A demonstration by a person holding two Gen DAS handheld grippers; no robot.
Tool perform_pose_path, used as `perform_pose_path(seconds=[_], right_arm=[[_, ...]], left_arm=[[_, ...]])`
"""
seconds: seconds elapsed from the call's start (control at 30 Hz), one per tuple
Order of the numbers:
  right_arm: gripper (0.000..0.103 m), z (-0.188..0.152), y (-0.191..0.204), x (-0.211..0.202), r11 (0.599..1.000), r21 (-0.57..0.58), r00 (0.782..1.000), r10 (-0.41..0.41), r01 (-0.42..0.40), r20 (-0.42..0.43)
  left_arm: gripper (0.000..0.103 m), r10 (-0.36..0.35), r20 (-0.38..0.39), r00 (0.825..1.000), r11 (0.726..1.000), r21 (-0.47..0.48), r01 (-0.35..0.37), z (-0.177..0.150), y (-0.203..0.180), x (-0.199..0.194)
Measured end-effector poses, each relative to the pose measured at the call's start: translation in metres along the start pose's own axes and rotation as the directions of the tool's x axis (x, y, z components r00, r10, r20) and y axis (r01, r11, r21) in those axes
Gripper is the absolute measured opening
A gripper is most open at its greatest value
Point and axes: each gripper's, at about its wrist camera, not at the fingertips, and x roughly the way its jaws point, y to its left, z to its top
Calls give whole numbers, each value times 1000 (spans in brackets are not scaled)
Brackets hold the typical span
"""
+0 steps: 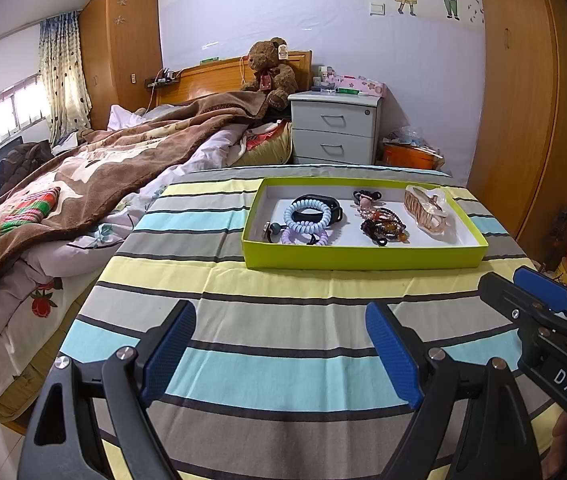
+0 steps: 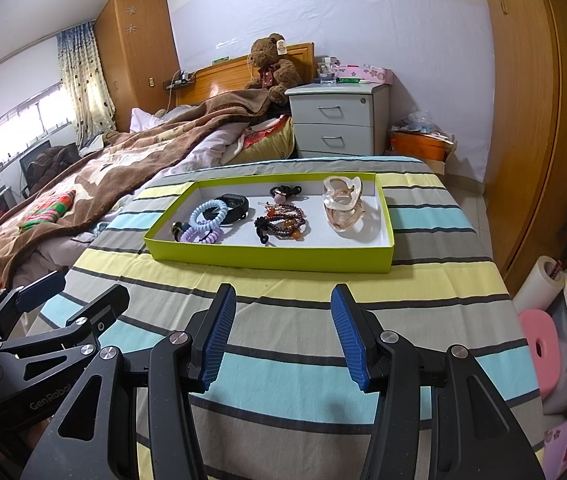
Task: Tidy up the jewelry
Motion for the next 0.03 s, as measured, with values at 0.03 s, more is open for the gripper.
perform_pose_path(seconds=[0.03], right_arm=[[50,0,0,0,1000,-1,1000,-1,1,1]], left_arm=[[88,1,-1,1000,1000,1,-1,0,0,0]])
